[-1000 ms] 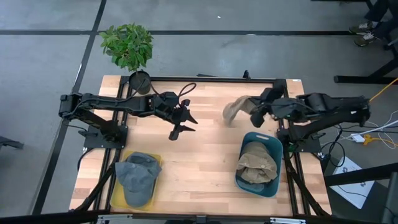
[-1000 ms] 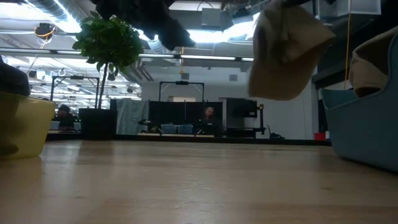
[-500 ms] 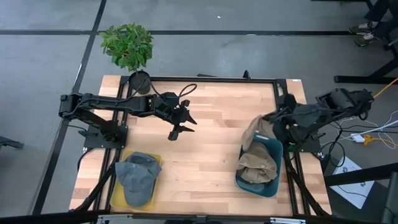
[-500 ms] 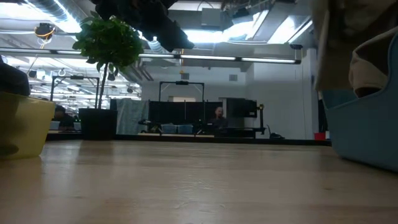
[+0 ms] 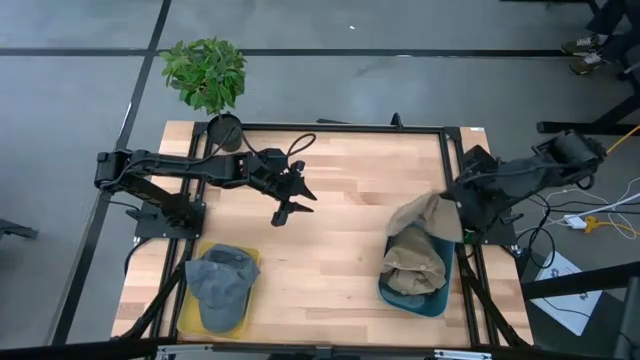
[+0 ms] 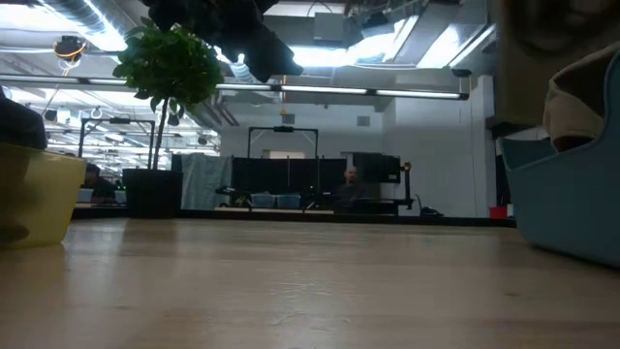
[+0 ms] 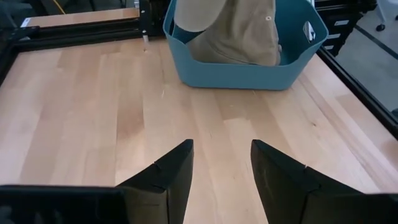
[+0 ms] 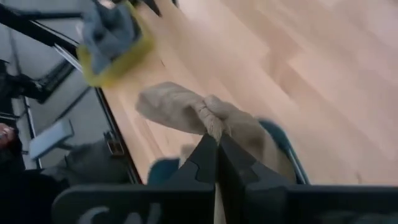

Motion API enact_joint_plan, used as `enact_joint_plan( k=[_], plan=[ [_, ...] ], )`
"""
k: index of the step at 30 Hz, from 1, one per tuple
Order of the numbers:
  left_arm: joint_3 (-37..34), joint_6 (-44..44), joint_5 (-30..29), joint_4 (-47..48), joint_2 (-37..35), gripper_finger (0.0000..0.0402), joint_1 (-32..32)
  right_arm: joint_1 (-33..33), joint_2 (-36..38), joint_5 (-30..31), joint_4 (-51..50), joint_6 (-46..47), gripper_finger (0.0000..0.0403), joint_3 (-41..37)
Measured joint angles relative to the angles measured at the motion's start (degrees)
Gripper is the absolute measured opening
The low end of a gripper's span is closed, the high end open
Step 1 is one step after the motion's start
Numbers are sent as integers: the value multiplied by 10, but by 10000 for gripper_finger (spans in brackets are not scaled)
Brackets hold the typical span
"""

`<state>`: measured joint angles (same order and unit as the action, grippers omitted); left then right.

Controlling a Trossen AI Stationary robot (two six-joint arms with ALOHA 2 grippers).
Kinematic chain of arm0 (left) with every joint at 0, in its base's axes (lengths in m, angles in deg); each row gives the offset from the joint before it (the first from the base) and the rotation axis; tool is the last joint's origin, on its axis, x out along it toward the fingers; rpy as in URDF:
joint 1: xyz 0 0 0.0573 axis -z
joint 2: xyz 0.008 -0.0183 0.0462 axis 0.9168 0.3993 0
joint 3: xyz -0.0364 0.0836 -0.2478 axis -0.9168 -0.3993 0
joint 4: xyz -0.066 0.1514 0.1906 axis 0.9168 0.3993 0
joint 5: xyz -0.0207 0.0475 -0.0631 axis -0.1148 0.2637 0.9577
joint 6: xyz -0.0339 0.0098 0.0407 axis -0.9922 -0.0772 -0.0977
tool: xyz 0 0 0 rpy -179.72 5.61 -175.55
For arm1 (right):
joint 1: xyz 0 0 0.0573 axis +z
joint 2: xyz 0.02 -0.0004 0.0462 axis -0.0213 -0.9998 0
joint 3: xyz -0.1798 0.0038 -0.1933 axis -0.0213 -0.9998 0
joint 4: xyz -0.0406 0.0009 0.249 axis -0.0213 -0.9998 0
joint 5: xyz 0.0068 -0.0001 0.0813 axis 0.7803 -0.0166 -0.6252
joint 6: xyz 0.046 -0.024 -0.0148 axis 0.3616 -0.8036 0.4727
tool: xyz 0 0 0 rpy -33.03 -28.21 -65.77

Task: Pick & Place hat
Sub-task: Put the brown cap into the blue bin

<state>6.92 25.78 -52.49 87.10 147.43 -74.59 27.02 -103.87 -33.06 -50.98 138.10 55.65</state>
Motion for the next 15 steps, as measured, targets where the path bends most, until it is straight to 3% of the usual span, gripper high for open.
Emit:
enact_joint_plan(
  k=[7,15],
  plan=[
    [0,-1,0,0,0,157,0,0,-1,-65,-36,79,3,-48],
    [0,3,0,0,0,157,0,0,-1,-73,-32,113,3,-147]
  ],
)
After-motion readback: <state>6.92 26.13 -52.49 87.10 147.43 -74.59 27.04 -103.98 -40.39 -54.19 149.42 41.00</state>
